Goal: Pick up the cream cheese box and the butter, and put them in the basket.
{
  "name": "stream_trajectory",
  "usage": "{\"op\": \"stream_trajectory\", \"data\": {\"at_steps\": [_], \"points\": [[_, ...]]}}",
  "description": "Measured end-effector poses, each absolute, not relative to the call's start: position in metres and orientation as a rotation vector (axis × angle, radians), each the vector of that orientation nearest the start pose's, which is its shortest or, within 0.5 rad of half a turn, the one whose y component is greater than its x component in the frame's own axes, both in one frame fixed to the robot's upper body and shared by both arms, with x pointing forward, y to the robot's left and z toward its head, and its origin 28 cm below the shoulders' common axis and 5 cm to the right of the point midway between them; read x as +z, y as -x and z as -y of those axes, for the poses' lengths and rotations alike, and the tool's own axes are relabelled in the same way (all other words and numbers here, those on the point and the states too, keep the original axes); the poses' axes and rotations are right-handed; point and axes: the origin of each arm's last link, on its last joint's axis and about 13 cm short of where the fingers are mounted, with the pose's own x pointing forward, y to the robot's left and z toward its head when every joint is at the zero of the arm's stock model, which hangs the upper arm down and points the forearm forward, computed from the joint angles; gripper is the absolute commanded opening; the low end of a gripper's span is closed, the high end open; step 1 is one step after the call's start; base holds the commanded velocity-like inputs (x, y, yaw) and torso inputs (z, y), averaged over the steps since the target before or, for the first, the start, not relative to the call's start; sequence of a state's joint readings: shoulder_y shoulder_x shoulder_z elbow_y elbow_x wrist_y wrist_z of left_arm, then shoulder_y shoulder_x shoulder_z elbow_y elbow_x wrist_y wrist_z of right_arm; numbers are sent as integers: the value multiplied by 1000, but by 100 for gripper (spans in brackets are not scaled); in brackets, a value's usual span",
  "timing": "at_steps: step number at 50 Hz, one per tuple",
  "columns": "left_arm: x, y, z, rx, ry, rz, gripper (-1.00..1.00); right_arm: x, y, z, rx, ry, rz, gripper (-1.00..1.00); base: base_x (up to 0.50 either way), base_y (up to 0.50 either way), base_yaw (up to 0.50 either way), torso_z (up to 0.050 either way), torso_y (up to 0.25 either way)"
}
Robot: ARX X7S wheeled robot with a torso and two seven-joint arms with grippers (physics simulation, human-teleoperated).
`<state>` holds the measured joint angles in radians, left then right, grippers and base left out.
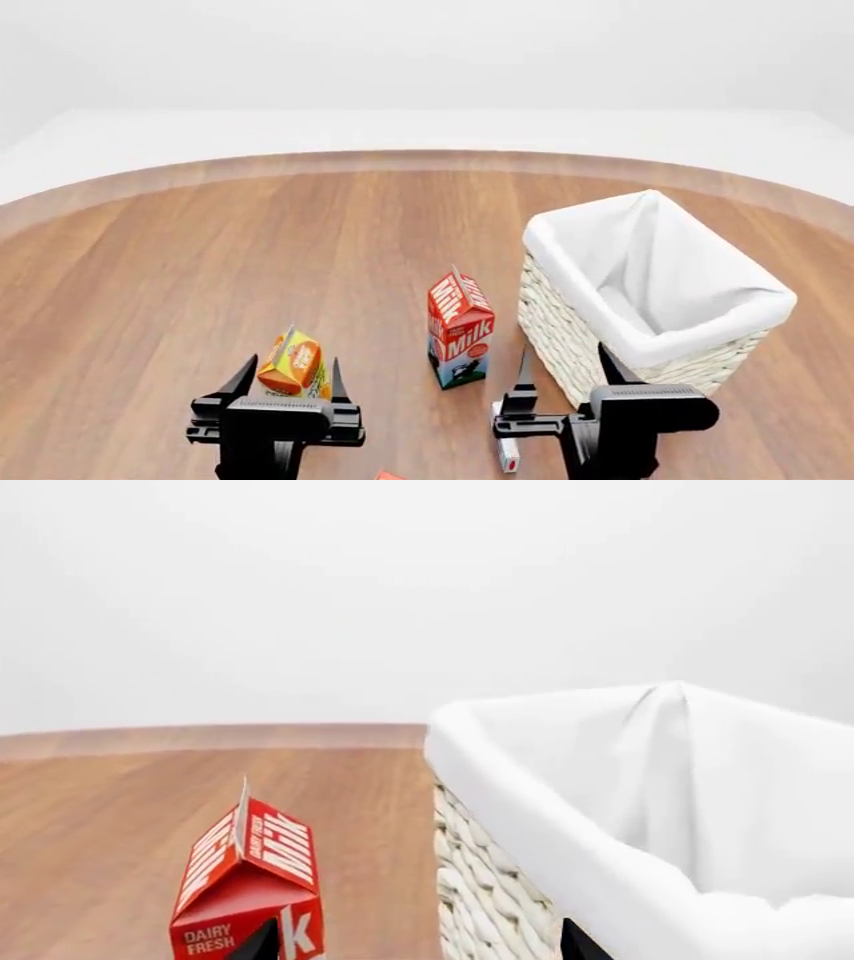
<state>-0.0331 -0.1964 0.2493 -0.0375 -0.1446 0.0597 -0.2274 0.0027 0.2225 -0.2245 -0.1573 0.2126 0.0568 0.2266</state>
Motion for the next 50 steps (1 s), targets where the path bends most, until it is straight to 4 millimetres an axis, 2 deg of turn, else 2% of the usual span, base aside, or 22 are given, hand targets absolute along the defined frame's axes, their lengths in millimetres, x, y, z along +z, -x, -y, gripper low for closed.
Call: {"op": "stream_trajectory", "data": {"at_steps": [19,50], "points": [[10,-213,-205,-13,-52,18,100,58,-217,96,39,32,-11,100,0,0,0,0,0],[10,-212,-205,-15,-56,16,100,94,-234,87,43,131,-255,100,0,0,0,0,0]]}}
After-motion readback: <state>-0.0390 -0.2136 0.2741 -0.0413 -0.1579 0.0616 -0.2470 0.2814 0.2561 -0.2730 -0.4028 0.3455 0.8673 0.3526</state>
